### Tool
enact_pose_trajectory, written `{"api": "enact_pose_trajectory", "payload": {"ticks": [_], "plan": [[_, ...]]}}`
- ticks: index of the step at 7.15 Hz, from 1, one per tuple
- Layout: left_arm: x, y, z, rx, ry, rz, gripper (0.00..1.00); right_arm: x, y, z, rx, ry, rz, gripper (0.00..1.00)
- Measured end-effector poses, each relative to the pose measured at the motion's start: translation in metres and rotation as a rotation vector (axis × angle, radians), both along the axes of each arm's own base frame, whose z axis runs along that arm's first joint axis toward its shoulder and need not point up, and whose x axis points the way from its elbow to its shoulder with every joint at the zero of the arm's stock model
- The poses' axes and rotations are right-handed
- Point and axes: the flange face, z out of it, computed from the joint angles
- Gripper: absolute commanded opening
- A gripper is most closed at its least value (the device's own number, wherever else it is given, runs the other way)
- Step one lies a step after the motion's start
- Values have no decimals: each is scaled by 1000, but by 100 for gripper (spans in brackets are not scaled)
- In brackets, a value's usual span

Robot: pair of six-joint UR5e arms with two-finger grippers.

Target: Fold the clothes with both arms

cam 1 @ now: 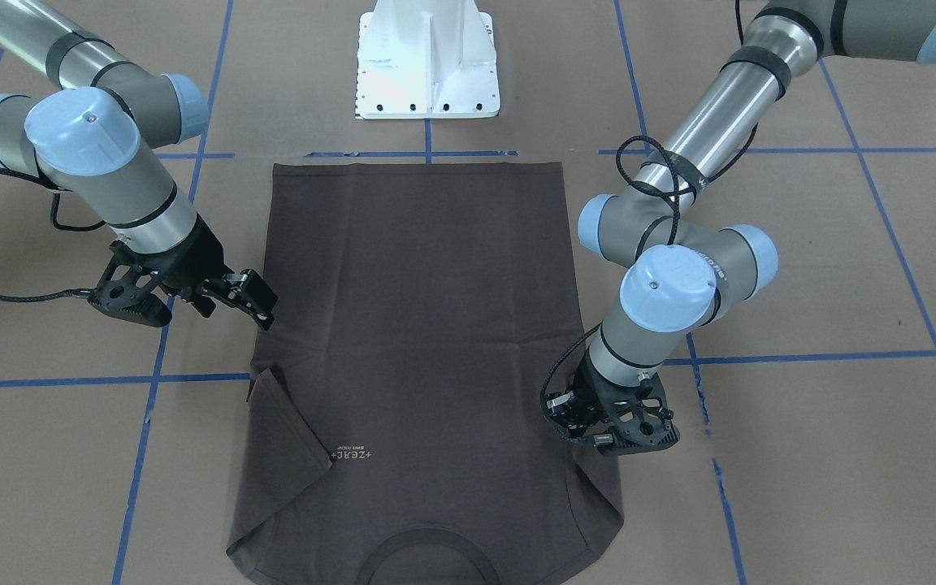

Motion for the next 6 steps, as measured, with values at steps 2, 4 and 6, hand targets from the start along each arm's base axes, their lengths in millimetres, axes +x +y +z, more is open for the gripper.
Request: {"api": "enact_pose_trajectory", "payload": {"ticks": [2,4,6], "plan": [[5,-5,-13,2,6,-5,0,1,0,0,0,0,0,100],[8,-8,-22,-4,12,-14,0,2,1,2,-2,1,0,100],[11,-9,-24,-6,11,-22,0,2,2,4,-4,4,1,100]]}}
